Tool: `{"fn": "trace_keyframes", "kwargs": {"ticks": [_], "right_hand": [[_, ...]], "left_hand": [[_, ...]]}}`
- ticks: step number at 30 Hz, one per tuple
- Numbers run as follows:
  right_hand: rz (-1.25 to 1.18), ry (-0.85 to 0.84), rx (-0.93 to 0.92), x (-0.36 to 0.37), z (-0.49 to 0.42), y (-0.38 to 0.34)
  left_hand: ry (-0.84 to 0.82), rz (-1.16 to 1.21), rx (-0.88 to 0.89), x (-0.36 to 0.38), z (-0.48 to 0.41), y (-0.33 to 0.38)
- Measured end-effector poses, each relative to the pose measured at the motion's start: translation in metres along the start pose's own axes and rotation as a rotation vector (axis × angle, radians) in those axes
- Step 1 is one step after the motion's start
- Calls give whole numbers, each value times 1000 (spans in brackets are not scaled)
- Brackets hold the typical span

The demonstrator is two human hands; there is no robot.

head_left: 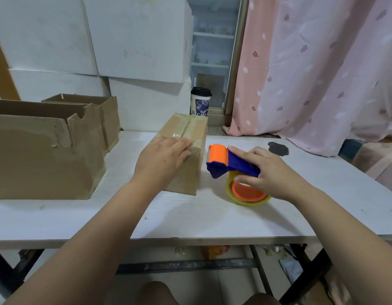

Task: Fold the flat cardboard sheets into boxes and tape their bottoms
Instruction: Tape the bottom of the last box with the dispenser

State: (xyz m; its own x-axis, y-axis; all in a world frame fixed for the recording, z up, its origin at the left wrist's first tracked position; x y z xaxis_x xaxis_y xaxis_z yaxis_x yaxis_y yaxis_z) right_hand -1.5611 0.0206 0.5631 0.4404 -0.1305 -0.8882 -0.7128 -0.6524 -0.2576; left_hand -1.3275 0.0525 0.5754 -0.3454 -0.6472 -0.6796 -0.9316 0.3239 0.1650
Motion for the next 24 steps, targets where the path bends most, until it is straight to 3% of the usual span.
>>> {"fn": "trace_keyframes", "kwargs": {"ticks": [4, 9, 13, 18, 24], "right_hand": [[72, -120, 5, -10, -13, -7], [198, -209, -55, -26, -31, -18], [267, -288, -70, -36, -43, -26], [330, -324, -45, -43, -48, -37], [293, -374, -40, -44, -53, -40]], "left_hand": [[-166, -83, 31, 6, 2, -1], [-234, -175, 73, 9, 1, 6], [-134, -164, 98, 10, 3, 18], [143, -65, 96, 13, 4, 30], [131, -9, 114, 15, 2, 24]]}}
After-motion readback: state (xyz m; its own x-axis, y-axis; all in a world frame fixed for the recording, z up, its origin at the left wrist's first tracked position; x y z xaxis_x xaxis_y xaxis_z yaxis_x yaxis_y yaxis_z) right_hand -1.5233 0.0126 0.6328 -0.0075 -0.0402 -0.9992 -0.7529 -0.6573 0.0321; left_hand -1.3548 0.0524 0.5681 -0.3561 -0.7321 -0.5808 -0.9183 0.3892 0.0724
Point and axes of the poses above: each hand's wrist, its own z-axis away from the middle knuckle, its own x-axis out of the palm, y = z × x, the point moved 4 cm from there along -z, towards the middle knuckle, and after that the axes turned 2 degrees about -x, right-handed, at the moved point
